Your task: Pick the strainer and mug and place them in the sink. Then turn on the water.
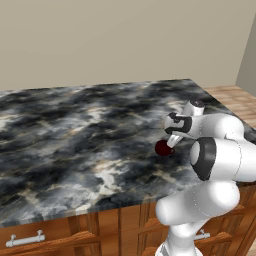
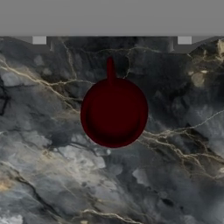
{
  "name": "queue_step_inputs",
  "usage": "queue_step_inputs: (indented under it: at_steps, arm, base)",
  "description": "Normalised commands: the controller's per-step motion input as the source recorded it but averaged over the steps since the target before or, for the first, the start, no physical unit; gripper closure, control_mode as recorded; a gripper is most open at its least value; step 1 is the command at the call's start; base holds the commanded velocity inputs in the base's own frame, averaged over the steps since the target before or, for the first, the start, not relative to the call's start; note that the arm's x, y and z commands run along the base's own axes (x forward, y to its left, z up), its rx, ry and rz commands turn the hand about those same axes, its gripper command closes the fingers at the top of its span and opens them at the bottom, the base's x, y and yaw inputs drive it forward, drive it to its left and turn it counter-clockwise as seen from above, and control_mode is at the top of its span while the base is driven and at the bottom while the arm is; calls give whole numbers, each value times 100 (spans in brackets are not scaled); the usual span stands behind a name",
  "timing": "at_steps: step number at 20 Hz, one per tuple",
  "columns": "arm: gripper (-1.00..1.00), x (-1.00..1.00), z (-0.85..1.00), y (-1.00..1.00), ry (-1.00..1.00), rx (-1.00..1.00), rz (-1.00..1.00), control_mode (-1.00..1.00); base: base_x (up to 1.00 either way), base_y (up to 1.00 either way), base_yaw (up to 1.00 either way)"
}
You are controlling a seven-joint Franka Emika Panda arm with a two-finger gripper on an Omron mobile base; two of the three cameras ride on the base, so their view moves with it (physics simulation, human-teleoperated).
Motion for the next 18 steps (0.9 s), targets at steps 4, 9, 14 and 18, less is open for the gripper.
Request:
queue_step_inputs:
  at_steps: [4, 9, 14, 18]
  arm:
    - [-100, 11, -13, 0, 0, 0, 0, -100]
    - [-100, 6, -19, 0, 0, 0, 0, -100]
    - [-100, 1, -23, 0, 0, 0, 0, -100]
    - [-100, 0, -23, 0, 0, 0, 0, -100]
  base:
    - [0, 0, 0]
    - [0, 0, 0]
    - [0, 0, 0]
    - [0, 0, 0]
